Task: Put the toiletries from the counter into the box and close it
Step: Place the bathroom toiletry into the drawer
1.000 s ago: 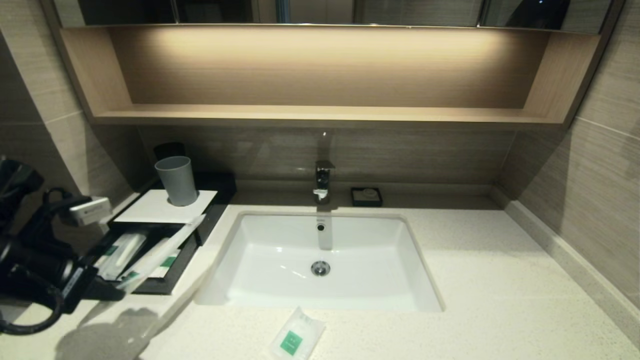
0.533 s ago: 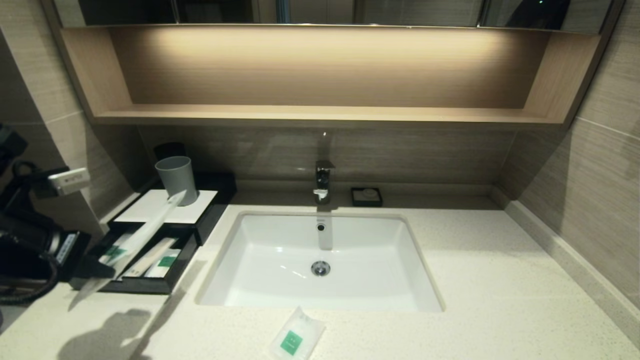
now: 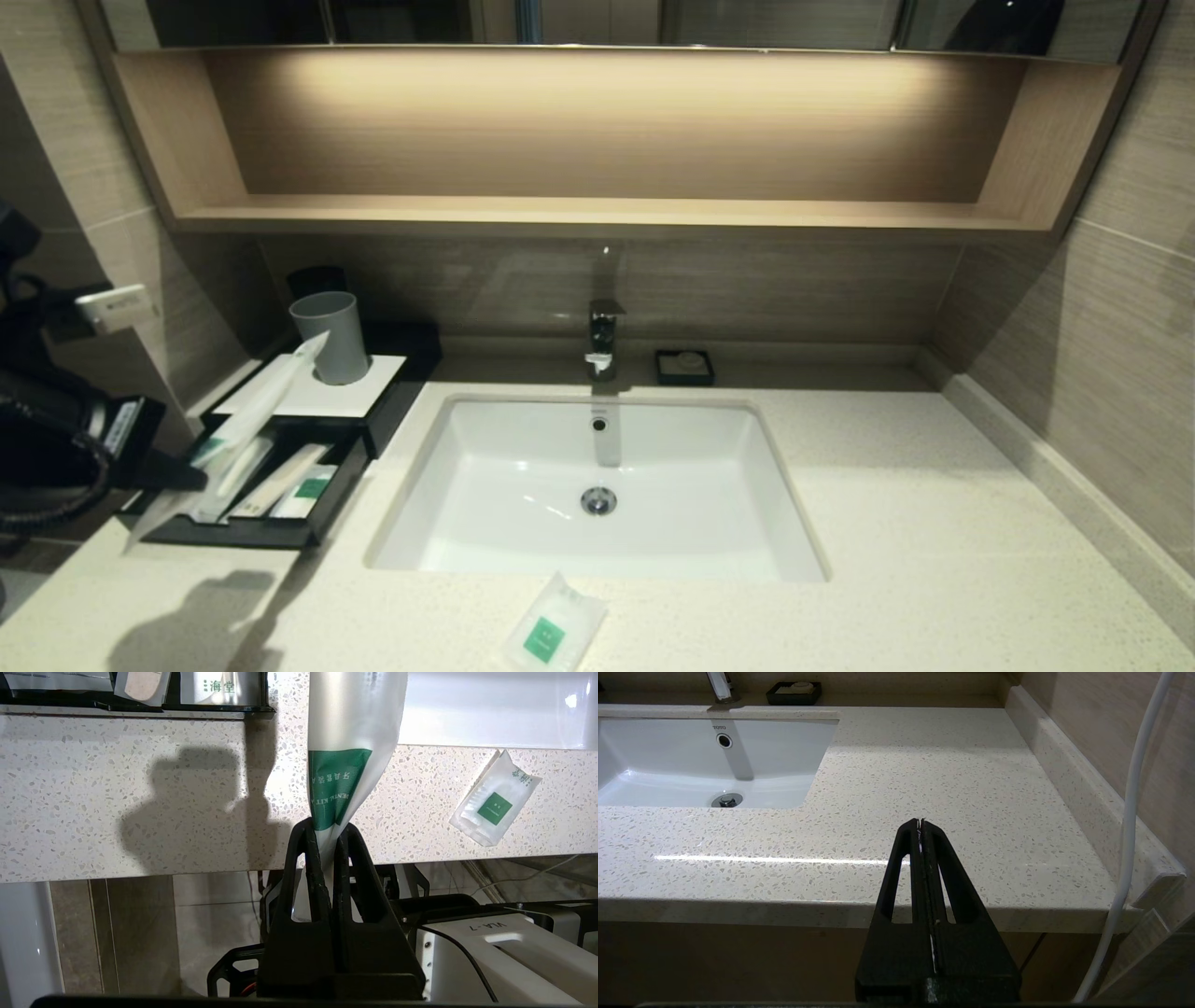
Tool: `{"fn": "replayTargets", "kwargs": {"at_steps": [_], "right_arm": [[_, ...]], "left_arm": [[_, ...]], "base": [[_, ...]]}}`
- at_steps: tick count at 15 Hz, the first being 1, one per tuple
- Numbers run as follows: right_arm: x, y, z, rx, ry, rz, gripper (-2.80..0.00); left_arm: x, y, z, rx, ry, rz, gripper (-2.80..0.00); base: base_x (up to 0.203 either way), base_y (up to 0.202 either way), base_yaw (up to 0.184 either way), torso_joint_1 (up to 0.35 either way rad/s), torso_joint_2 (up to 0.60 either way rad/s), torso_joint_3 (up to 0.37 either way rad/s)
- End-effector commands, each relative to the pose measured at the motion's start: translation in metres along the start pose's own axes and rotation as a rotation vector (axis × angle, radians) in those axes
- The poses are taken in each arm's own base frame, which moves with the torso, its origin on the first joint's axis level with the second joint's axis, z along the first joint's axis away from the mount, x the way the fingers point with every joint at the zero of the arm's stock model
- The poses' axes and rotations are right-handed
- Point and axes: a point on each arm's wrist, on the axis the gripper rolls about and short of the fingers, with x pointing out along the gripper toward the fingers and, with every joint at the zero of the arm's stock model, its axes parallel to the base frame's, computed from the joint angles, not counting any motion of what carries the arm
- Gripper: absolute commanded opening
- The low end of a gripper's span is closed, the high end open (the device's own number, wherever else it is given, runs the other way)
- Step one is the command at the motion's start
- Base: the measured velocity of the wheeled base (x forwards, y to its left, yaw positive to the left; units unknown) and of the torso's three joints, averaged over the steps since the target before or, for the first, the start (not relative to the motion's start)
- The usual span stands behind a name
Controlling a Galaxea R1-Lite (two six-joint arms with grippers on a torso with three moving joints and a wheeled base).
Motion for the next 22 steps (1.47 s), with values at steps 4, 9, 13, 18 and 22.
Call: {"fn": "replayTargets", "kwargs": {"at_steps": [4, 9, 13, 18, 22], "right_arm": [[0.000, 0.000, 0.000, 0.000, -0.001, 0.000, -2.80], [0.000, 0.000, 0.000, 0.000, 0.002, 0.000, -2.80], [0.000, 0.000, 0.000, 0.000, 0.000, 0.000, -2.80], [0.000, 0.000, 0.000, 0.000, 0.001, 0.000, -2.80], [0.000, 0.000, 0.000, 0.000, 0.002, 0.000, -2.80]], "left_arm": [[0.010, 0.000, 0.017, -0.041, 0.032, -0.012, -2.80], [0.035, 0.008, 0.036, -0.111, 0.138, -0.011, -2.80], [0.051, 0.014, 0.041, -0.116, 0.188, 0.042, -2.80], [0.058, 0.020, 0.043, -0.121, 0.208, 0.095, -2.80], [0.066, 0.025, 0.045, -0.133, 0.221, 0.133, -2.80]], "base": [[0.000, 0.000, 0.000, 0.000, 0.00, 0.000], [0.000, 0.000, 0.000, 0.000, 0.00, 0.000], [0.000, 0.000, 0.000, 0.000, 0.00, 0.000], [0.000, 0.000, 0.000, 0.000, 0.00, 0.000], [0.000, 0.000, 0.000, 0.000, 0.00, 0.000]]}}
